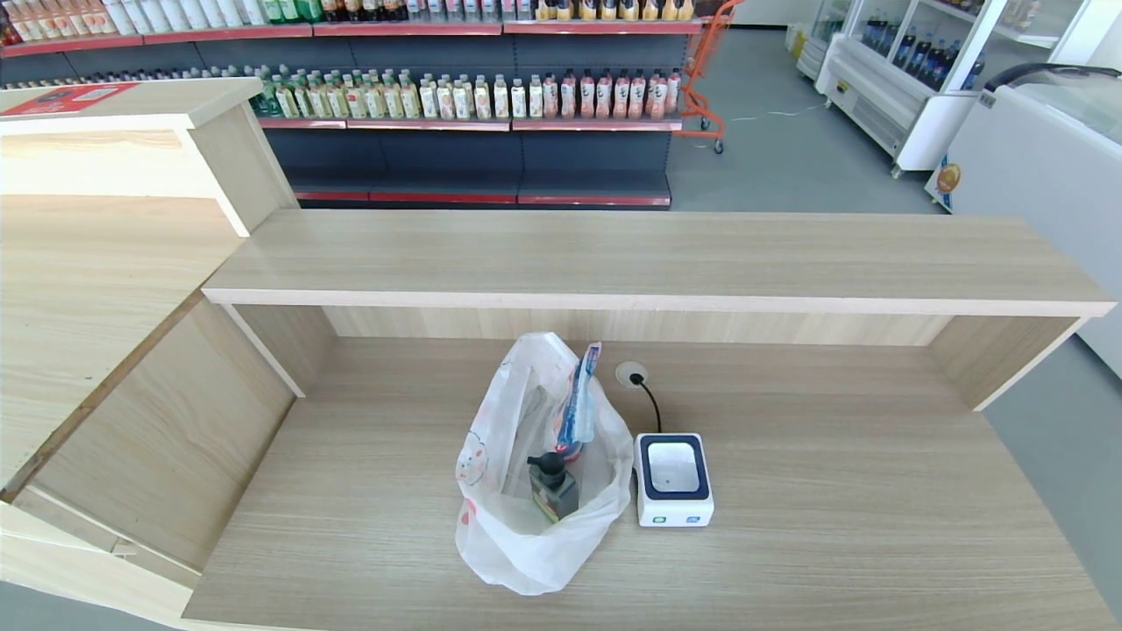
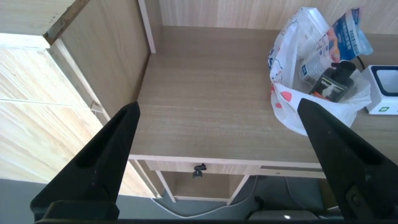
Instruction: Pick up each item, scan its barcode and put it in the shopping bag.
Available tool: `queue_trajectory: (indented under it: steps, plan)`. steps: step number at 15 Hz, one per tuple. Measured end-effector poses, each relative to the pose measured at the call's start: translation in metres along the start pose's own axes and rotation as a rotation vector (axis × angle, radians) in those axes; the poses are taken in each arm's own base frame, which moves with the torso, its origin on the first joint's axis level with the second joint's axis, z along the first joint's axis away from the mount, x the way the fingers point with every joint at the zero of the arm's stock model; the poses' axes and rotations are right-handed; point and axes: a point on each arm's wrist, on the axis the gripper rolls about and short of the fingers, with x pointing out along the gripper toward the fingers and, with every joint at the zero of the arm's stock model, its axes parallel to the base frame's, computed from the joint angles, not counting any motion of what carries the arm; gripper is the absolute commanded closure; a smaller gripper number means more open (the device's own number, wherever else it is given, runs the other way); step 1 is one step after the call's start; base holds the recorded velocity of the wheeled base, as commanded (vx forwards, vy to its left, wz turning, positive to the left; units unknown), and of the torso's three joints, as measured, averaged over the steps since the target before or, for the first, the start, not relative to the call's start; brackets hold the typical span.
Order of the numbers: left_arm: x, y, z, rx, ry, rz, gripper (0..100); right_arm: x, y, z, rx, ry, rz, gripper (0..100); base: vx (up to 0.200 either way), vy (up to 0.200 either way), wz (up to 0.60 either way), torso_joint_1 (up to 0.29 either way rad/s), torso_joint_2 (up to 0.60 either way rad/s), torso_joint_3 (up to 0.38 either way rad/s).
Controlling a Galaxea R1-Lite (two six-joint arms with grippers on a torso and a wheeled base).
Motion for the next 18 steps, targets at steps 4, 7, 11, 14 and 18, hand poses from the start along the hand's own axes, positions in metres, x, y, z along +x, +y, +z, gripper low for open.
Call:
queue_trajectory:
  steps: [4,7,11,14,18]
  plan:
    - [0.0,0.0,0.0,0.0,0.0,0.0,0,-0.0037,0.0001,-0.0019,0.018,-0.051,-0.005,100,0.0,0.0,0.0,0.0,0.0,0.0]
    - [0.0,0.0,0.0,0.0,0.0,0.0,0,-0.0044,0.0001,-0.0022,0.019,-0.058,-0.005,100,0.0,0.0,0.0,0.0,0.0,0.0]
    - [0.0,0.0,0.0,0.001,0.0,0.0,0,-0.0045,0.0001,-0.0023,0.018,-0.059,-0.005,100,0.0,0.0,0.0,0.0,0.0,0.0]
    - [0.0,0.0,0.0,0.001,0.0,0.0,0,-0.0045,0.0001,-0.0024,0.019,-0.059,-0.005,100,0.0,0.0,0.0,0.0,0.0,0.0]
    - [0.0,0.0,0.0,0.006,0.0,0.0,0,-0.0045,0.0001,-0.0024,0.018,-0.058,-0.005,100,0.0,-0.2,0.0,0.004,0.0,0.004]
